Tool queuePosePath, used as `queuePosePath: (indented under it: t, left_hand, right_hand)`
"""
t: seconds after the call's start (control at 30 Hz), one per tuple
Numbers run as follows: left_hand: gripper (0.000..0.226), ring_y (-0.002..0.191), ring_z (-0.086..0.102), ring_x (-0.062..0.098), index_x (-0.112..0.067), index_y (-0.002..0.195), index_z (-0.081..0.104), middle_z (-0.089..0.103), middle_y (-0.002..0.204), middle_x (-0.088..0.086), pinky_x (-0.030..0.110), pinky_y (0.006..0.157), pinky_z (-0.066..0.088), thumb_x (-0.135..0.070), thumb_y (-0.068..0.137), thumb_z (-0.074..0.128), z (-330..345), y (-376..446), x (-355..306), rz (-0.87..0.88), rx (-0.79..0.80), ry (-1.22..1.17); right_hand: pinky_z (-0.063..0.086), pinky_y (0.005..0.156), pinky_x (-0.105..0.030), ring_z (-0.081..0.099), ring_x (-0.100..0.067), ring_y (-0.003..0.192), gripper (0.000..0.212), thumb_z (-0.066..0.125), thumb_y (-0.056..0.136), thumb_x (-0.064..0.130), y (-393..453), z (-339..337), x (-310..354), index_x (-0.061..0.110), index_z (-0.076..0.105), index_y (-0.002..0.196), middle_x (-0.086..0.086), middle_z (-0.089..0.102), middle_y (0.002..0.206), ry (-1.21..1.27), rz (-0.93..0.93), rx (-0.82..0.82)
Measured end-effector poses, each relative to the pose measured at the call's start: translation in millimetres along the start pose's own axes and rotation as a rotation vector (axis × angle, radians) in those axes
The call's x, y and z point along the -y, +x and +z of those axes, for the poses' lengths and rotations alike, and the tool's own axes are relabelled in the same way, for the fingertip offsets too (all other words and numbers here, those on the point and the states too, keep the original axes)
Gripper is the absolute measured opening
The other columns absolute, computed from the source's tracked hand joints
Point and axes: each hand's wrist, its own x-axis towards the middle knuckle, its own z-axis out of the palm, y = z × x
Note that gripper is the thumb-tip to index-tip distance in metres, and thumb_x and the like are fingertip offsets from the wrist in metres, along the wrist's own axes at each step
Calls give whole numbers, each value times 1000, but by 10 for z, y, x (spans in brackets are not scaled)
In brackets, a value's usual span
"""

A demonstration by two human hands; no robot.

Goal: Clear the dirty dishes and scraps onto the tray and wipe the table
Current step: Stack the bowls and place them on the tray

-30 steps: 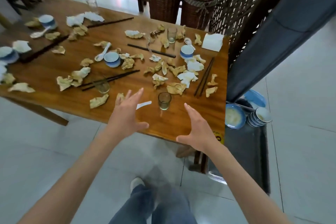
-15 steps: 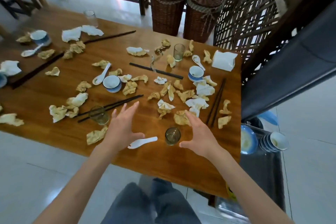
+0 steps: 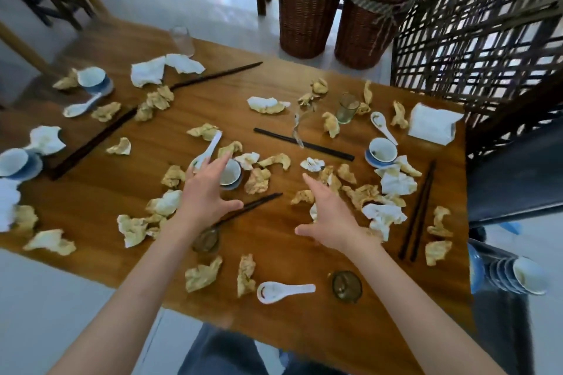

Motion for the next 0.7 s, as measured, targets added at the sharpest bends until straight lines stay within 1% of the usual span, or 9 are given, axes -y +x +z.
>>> queuePosePath:
  t: [0.13,0.27,0.4,0.53,0.6,0.7]
  left_hand:
    - [103,143,16,25,-20,147,25,33,150,3,48,114,6,-33,64,84,-100,395,431,37,65,25]
    - [103,142,21,22,-21,148,23,34,150,2,44,114,10,-35,65,84,-73,656,755,86,171,45]
    - [101,137,31,18,-22,146,28,41,145,0,42,113,14,-36,63,84,22,780,933,164,257,93]
    - [93,131,40,17,-27,142,36,50,138,-3,44,113,15,-40,63,83,124,814,1019,244,252,149]
    - [87,129,42,19,-27,139,41,54,134,-3,46,113,14,-40,63,83,173,830,1048,263,240,132]
    - [79,126,45,21,-25,133,49,59,127,-2,52,112,14,-38,63,83,230,866,1070,271,229,95]
  right_hand:
    - [33,107,-34,27,-16,139,109,83,67,31,335,239,329,34,9,148,8,23,153,30,38,-6]
    - [35,105,-33,26,-15,139,105,81,70,28,610,494,610,31,11,148,7,25,153,71,80,8]
    - [37,103,-33,29,-18,138,99,81,71,24,816,730,798,31,19,147,3,29,152,100,144,-46]
    - [40,101,-34,38,-20,133,89,79,72,20,972,923,919,28,29,144,2,40,146,95,205,-108]
    - [43,96,-34,46,-21,126,84,79,71,18,1034,990,954,29,35,142,2,48,139,79,219,-149]
    - [48,89,-34,54,-21,117,77,80,68,17,1100,1066,983,28,44,135,3,59,127,82,224,-212]
